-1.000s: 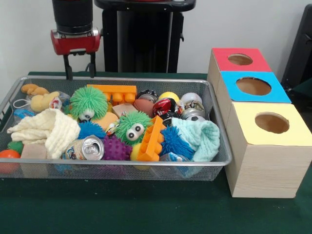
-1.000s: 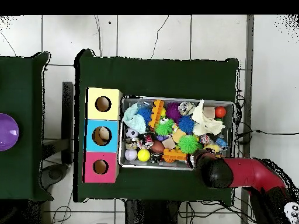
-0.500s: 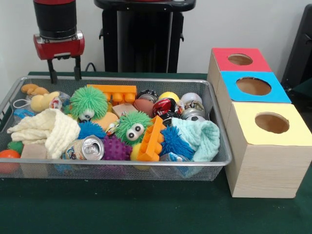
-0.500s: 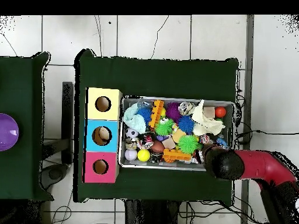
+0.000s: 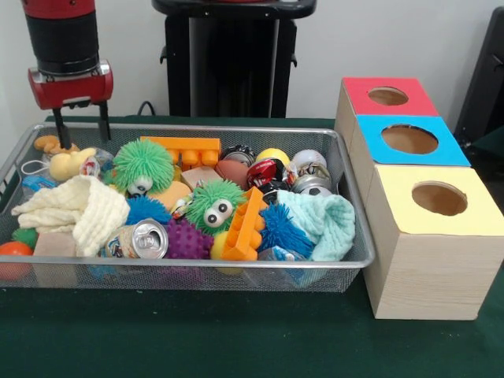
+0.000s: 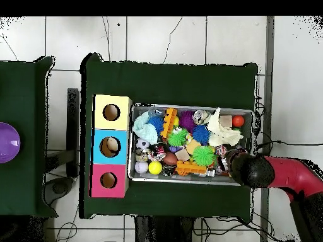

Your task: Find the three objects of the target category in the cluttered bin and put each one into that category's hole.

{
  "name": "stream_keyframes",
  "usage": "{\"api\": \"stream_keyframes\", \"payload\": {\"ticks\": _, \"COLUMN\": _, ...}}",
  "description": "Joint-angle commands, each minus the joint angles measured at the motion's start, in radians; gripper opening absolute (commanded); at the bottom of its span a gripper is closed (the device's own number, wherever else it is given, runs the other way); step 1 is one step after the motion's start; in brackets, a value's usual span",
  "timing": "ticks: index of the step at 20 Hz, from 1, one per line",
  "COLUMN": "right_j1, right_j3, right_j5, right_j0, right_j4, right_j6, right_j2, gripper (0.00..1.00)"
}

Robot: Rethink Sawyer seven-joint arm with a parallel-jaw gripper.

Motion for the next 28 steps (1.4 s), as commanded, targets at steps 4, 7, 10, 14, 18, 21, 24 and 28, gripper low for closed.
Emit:
{"api": "stream_keyframes", "payload": {"ticks": 4, "right_j1": 0.106, "right_j3": -0.128, "right_j5": 0.046, "right_j0": -0.007, "right_j4": -0.116, "right_j6": -0.335, "right_j2": 0.087, "gripper": 1.00}}
{"api": "stream_keyframes", "payload": {"ticks": 7, "right_j1": 0.114, "right_j3": -0.130, "right_j5": 0.047, "right_j0": -0.014, "right_j4": -0.128, "right_j6": -0.338, "right_j2": 0.090, "gripper": 1.00}}
{"api": "stream_keyframes", "payload": {"ticks": 10, "right_j1": 0.132, "right_j3": -0.147, "right_j5": 0.053, "right_j0": -0.011, "right_j4": -0.151, "right_j6": -0.334, "right_j2": 0.085, "gripper": 1.00}}
{"api": "stream_keyframes", "payload": {"ticks": 14, "right_j1": 0.144, "right_j3": -0.163, "right_j5": 0.095, "right_j0": -0.008, "right_j4": -0.182, "right_j6": -0.369, "right_j2": 0.068, "gripper": 1.00}}
{"api": "stream_keyframes", "payload": {"ticks": 18, "right_j1": 0.128, "right_j3": -0.164, "right_j5": 0.156, "right_j0": -0.004, "right_j4": -0.191, "right_j6": -0.395, "right_j2": 0.047, "gripper": 1.00}}
{"api": "stream_keyframes", "payload": {"ticks": 21, "right_j1": 0.120, "right_j3": -0.171, "right_j5": 0.190, "right_j0": 0.009, "right_j4": -0.204, "right_j6": -0.386, "right_j2": 0.028, "gripper": 1.00}}
{"api": "stream_keyframes", "payload": {"ticks": 24, "right_j1": 0.117, "right_j3": -0.171, "right_j5": 0.223, "right_j0": 0.013, "right_j4": -0.204, "right_j6": -0.378, "right_j2": 0.026, "gripper": 1.00}}
{"api": "stream_keyframes", "payload": {"ticks": 28, "right_j1": 0.111, "right_j3": -0.166, "right_j5": 0.248, "right_j0": 0.015, "right_j4": -0.217, "right_j6": -0.356, "right_j2": 0.017, "gripper": 1.00}}
